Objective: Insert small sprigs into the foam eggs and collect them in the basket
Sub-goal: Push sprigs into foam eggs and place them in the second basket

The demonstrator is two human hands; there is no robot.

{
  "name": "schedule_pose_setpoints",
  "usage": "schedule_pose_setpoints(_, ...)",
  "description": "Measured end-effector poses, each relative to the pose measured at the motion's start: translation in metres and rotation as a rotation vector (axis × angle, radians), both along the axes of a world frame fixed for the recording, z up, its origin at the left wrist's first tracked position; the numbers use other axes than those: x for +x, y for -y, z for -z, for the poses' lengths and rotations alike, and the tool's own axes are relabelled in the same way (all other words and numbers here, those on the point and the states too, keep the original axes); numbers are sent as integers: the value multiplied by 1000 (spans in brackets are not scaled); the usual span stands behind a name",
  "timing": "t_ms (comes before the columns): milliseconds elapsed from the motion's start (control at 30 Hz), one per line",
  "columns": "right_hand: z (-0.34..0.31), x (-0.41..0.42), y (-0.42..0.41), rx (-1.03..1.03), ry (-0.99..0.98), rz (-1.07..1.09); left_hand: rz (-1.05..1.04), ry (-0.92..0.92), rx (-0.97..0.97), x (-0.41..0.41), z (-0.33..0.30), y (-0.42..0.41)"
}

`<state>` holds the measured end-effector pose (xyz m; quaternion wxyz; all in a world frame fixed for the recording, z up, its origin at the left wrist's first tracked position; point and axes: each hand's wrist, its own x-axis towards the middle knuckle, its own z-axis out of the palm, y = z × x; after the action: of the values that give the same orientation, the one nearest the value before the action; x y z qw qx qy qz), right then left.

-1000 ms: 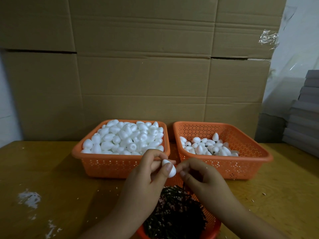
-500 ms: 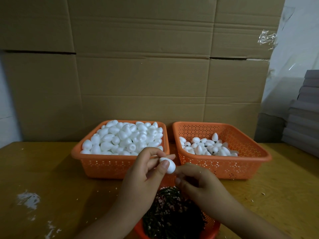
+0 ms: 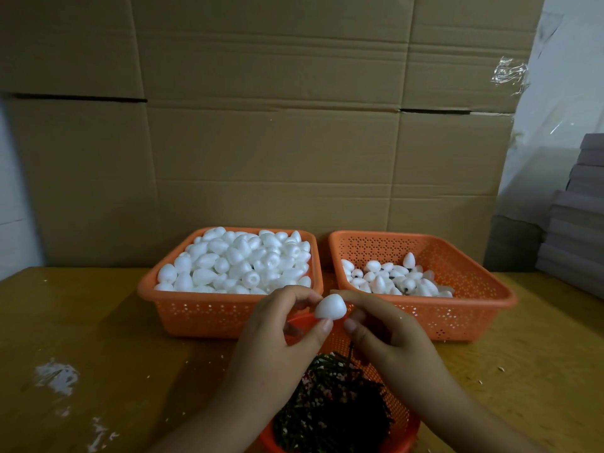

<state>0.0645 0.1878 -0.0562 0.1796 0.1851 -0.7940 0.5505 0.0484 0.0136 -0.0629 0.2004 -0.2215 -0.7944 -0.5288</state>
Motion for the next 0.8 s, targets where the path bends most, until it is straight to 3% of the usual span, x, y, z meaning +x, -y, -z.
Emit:
schedule_pose_setpoints(333, 0, 2, 1, 78, -117, -9, -20, -24, -93, 0, 0, 0)
schedule_pose_setpoints(800, 5, 2, 1, 203, -197, 24, 129, 31, -46, -2, 3, 0)
